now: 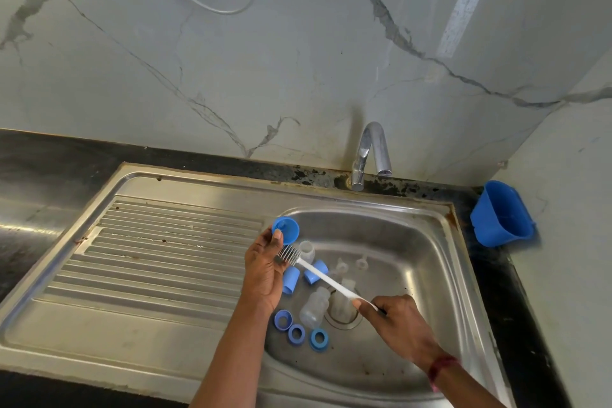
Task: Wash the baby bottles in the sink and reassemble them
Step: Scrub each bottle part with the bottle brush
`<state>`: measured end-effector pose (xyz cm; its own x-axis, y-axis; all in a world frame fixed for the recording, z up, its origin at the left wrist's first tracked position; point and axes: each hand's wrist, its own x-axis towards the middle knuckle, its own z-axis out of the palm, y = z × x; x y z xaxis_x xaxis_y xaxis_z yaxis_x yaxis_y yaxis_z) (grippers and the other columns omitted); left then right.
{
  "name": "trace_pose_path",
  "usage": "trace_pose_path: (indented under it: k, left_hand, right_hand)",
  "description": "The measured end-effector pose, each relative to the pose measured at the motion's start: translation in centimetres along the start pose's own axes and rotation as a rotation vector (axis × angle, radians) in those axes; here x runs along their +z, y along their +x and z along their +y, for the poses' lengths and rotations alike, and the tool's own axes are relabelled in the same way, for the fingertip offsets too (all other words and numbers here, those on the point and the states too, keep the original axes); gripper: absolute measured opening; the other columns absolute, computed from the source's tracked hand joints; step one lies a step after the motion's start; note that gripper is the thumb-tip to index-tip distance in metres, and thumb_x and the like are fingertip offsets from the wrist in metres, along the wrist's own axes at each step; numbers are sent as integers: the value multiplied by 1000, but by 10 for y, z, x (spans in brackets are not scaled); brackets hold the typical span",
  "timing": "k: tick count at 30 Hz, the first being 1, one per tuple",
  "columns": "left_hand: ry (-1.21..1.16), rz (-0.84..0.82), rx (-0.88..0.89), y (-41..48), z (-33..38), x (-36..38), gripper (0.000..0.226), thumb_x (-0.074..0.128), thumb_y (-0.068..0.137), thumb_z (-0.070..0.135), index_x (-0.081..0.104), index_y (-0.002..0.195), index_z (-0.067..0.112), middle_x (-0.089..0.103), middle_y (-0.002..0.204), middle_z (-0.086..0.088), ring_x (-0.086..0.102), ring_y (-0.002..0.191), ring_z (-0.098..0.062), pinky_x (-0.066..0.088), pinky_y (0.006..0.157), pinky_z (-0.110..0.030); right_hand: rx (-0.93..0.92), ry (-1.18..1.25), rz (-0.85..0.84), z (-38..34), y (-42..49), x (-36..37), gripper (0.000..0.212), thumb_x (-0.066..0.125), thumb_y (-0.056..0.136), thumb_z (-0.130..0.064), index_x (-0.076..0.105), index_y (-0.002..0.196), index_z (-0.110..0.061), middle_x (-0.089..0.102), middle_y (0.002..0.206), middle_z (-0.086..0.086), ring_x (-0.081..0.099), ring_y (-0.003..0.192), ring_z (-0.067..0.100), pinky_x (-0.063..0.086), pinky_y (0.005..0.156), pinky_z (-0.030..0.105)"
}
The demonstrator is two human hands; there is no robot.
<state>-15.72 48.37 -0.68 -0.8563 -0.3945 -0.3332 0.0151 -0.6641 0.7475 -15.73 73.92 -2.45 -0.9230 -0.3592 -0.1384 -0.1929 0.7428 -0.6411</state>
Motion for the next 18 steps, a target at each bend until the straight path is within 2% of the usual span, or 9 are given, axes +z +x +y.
trace_pose_path:
  k: [1,4,5,10,12,15,18]
  left_hand:
    - [-1,18,-3,1,-1,0,55,93,55,38,69,98,13,72,83,-2,67,73,-12,57,59,-25]
    - [-46,36,-13,-1,-3,5,11,67,87,17,65,97,13,72,79,0,61,74,-14,55,57,-23]
    - [-43,36,-20,-1,-5,7,7,60,92,14,65,97,13,71,79,1,59,74,-13,54,58,-22]
    - [-104,41,-58,-3,-6,13,12,61,90,19,67,99,13,69,84,0,61,79,-14,50,76,-32]
    - [-143,56,-62,-2,-6,14,9,59,93,18,66,95,14,68,85,-1,62,79,-14,50,82,-36]
    - [-183,85,-77,-1,-9,16,8,56,96,17,64,95,14,65,95,-1,61,94,-16,48,95,-45]
    - [-219,109,-87,2,-9,17,8,58,95,20,64,96,15,62,102,-2,60,99,-16,49,94,-45]
  right_hand:
    - [-5,6,7,0,-1,0,61,55,86,-61,30,46,-22,33,40,-6,30,43,14,27,46,16]
    - [-2,13,15,-2,0,3,61,57,88,-58,32,46,-22,35,39,-7,32,42,14,28,46,16]
    - [10,23,17,-2,1,4,61,57,89,-57,33,46,-21,34,39,-7,32,42,13,29,46,16]
    - [117,150,12,-5,5,18,70,57,87,-61,52,57,3,42,46,0,32,43,8,34,45,19]
    - [103,159,18,-6,1,23,69,57,88,-59,53,57,3,45,47,3,34,43,9,34,46,20]
    - [79,163,23,-10,-5,25,69,56,87,-59,54,58,3,41,45,0,33,43,9,33,46,18]
    - [43,160,41,-14,-8,25,72,50,84,-65,56,59,2,40,44,-1,34,43,9,32,47,17]
